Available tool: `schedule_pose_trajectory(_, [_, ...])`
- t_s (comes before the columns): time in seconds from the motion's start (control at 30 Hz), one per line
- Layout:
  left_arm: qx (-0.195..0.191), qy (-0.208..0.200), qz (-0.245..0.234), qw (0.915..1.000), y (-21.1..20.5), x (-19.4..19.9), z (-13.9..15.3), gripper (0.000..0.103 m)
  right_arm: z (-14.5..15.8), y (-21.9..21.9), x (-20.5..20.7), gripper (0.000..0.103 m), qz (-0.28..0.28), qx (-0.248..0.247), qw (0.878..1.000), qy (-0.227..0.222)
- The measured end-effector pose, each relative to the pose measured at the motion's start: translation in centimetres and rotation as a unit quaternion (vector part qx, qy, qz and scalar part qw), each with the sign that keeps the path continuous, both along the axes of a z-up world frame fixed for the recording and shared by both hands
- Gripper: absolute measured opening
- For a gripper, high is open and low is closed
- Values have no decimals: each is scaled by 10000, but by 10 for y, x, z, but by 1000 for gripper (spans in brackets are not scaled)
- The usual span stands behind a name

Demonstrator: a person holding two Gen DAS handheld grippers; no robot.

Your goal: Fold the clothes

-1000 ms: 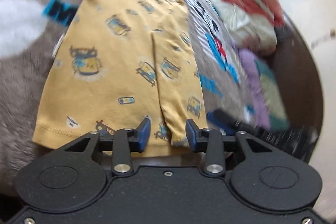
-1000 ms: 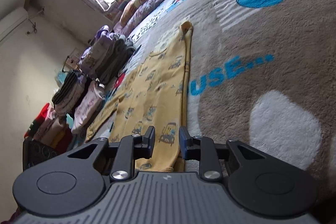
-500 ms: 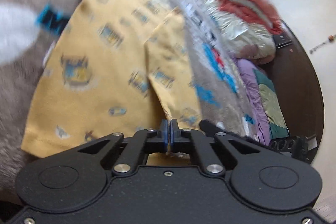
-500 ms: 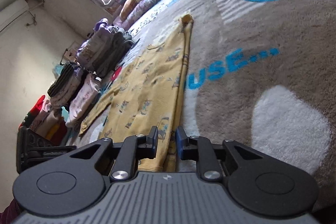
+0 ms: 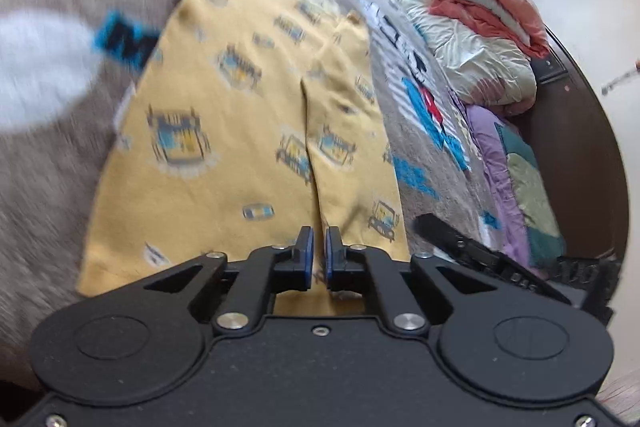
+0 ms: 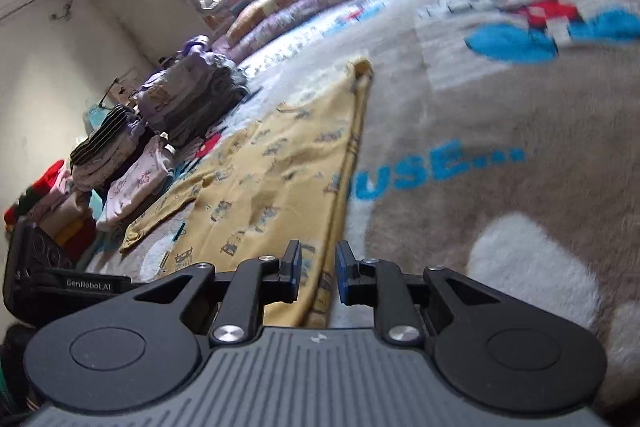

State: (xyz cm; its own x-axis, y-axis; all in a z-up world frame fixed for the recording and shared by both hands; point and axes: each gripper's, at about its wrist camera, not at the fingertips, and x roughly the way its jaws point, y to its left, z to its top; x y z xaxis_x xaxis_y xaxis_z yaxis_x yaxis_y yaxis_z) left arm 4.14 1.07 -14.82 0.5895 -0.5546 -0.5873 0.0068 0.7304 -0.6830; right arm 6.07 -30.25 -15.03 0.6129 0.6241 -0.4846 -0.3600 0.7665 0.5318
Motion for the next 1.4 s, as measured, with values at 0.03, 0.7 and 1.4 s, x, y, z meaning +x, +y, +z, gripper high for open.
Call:
schedule_pose_trajectory(0.03, [20, -96, -30, 9999, 0, -1, 2, 1, 3, 4, -2, 21, 113, -73, 9998, -147])
schedule_pose_trajectory(0.7, [1439, -718, -971, 9822, -52, 15, 1, 1, 11, 25, -11, 18, 471, -612, 9948, -660])
schedule_pose_trajectory(1.4, [1209, -472, -162, 9914, -31, 147, 15, 12, 2, 47, -20, 19, 959, -1233, 9861, -567])
